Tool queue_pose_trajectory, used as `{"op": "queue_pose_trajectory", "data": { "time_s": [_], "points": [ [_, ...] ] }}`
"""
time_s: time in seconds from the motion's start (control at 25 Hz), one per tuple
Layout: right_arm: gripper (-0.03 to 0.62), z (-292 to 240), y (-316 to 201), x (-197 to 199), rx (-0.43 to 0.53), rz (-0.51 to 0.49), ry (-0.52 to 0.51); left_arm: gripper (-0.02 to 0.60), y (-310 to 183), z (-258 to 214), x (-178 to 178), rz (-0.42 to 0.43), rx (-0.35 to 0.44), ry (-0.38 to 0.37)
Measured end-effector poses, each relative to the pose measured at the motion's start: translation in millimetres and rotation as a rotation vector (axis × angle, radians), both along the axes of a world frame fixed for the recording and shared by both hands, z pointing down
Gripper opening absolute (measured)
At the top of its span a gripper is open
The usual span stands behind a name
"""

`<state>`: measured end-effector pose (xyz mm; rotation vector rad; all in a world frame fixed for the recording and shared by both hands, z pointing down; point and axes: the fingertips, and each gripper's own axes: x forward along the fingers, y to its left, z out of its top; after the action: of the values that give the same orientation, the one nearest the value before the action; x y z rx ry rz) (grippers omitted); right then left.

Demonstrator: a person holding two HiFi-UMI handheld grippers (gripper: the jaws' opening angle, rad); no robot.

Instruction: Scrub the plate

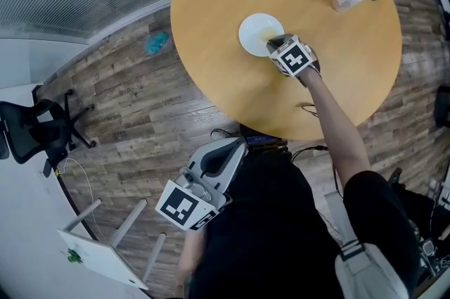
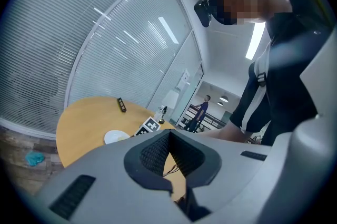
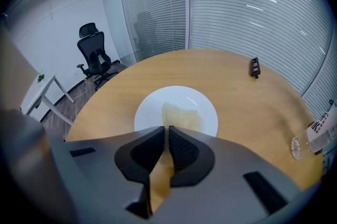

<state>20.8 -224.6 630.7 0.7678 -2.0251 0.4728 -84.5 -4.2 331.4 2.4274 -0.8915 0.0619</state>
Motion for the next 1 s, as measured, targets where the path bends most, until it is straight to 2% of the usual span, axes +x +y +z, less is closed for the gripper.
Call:
{"op": "queue_pose_trajectory", "data": {
  "time_s": [0.28, 0.64, 0.92, 1.0],
  "points": [
    [0.026, -1, -25, 8, 0.002, 0.032, 0.041, 0.011, 1, 3, -3, -0.012, -0.012, -0.004],
    [0.026, 0, -56, -19, 0.026, -0.014, 0.068, 0.011, -3, 5, -14, -0.051, -0.027, -0.008],
    [0.026, 8, -39, -47, -0.001, -0.09, 0.057, 0.011, -6, 7, -16, -0.064, -0.026, -0.007],
    [0.026, 4, -41, -51, 0.04, -0.114, 0.072, 0.012, -6, 7, -16, -0.065, -0.027, -0.006]
  ]
}}
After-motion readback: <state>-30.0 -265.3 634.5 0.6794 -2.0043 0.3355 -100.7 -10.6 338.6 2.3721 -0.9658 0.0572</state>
